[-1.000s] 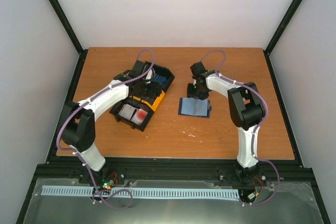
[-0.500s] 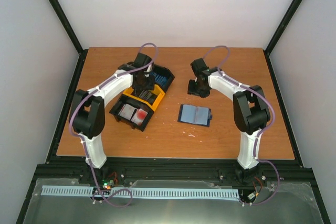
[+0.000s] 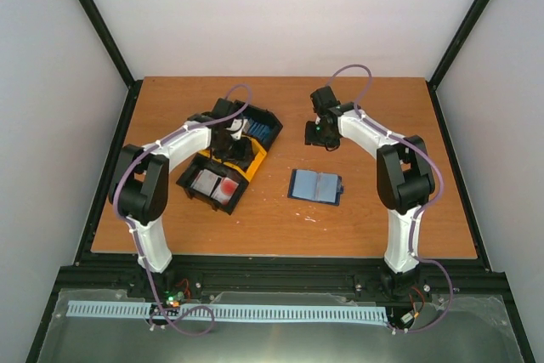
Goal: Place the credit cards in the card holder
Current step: Move the storage box to the center of the board.
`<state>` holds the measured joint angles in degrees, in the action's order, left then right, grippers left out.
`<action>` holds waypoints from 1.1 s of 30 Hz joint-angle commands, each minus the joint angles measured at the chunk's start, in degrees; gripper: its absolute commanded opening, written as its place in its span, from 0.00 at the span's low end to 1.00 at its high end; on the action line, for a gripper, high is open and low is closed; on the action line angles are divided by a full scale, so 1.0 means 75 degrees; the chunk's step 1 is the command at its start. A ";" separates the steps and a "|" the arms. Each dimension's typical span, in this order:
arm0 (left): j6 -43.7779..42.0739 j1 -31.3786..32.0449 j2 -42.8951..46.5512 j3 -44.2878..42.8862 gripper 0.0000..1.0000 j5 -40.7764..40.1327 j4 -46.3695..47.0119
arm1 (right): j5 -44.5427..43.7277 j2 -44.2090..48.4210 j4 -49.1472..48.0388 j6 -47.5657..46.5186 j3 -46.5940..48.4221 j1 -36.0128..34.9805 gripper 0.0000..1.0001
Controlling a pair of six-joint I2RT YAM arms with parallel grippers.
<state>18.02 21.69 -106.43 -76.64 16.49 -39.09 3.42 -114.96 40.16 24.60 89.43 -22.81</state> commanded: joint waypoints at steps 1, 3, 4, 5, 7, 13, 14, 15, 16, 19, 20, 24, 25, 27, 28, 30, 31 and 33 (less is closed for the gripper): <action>0.0012 0.0014 0.0155 0.0105 0.48 0.0204 -0.0487 | -0.0023 -0.0193 0.0090 -0.0198 0.0124 0.0083 0.48; 0.0179 0.0014 0.0279 0.0155 0.48 -0.0008 -0.0723 | 0.0013 -0.0174 0.0094 -0.0186 0.0075 0.0097 0.48; 0.0256 0.0014 0.0360 0.0225 0.48 -0.0147 -0.0865 | 0.0033 -0.0153 0.0094 -0.0161 0.0047 0.0108 0.48; 0.0328 0.0014 0.0453 0.0352 0.48 -0.0268 -0.0994 | 0.0059 -0.0138 0.0094 -0.0147 0.0024 0.0101 0.48; 0.0440 0.0014 0.0684 0.0707 0.48 -0.0528 -0.1270 | 0.0124 -0.0114 0.0084 -0.0123 -0.0021 0.0100 0.48; 0.0571 0.0014 0.1428 0.1665 0.48 -0.1220 -0.1906 | 0.0127 -0.0045 0.0048 -0.0064 -0.0198 0.0100 0.48; 0.0600 0.0014 0.1460 0.1695 0.48 -0.1293 -0.1968 | 0.0128 -0.0027 0.0037 -0.0046 -0.0239 0.0105 0.48; 0.0672 0.0014 0.1455 0.1683 0.48 -0.1454 -0.2079 | 0.0127 -0.0017 0.0037 -0.0024 -0.0268 0.0103 0.48; 0.0743 0.0014 0.1443 0.1662 0.48 -0.1753 -0.2252 | 0.0129 0.0002 0.0030 -0.0011 -0.0309 0.0106 0.48; 0.1012 0.0014 0.1461 0.1598 0.47 -0.2489 -0.2567 | 0.0137 0.0064 -0.0008 0.0031 -0.0389 0.0100 0.48; 0.1072 0.0014 0.1504 0.1567 0.46 -0.2739 -0.2600 | 0.0150 0.0084 -0.0021 0.0042 -0.0415 0.0100 0.48; 0.0617 0.0014 0.1692 0.1276 0.48 -0.2607 -0.1928 | 0.0228 0.0188 -0.0123 0.0121 -0.0524 0.0103 0.48; 0.0425 0.0014 0.1759 0.1194 0.48 -0.2423 -0.1609 | 0.0251 0.0205 -0.0154 0.0135 -0.0547 0.0106 0.48; 0.0125 0.0003 0.1785 0.1115 0.48 -0.2248 -0.1011 | 0.0270 0.0225 -0.0183 0.0169 -0.0580 0.0106 0.48; 0.0017 0.0002 0.1698 0.1058 0.47 -0.2303 -0.0898 | 0.0270 0.0239 -0.0181 0.0178 -0.0598 0.0103 0.48; -0.0132 0.0002 0.1434 0.0889 0.40 -0.2678 -0.0945 | 0.0254 0.0302 -0.0187 0.0205 -0.0675 0.0107 0.48; -0.0171 0.0002 0.1319 0.0863 0.37 -0.2899 -0.1018 | 0.0242 0.0342 -0.0222 0.0217 -0.0735 0.0105 0.48; -0.0258 0.0002 0.1191 0.0844 0.35 -0.3272 -0.1124 | 0.0219 0.0408 -0.0255 0.0250 -0.0842 0.0103 0.48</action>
<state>19.40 21.69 -95.55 -67.92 -2.42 -48.82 5.17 -114.98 39.22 25.45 84.51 -22.22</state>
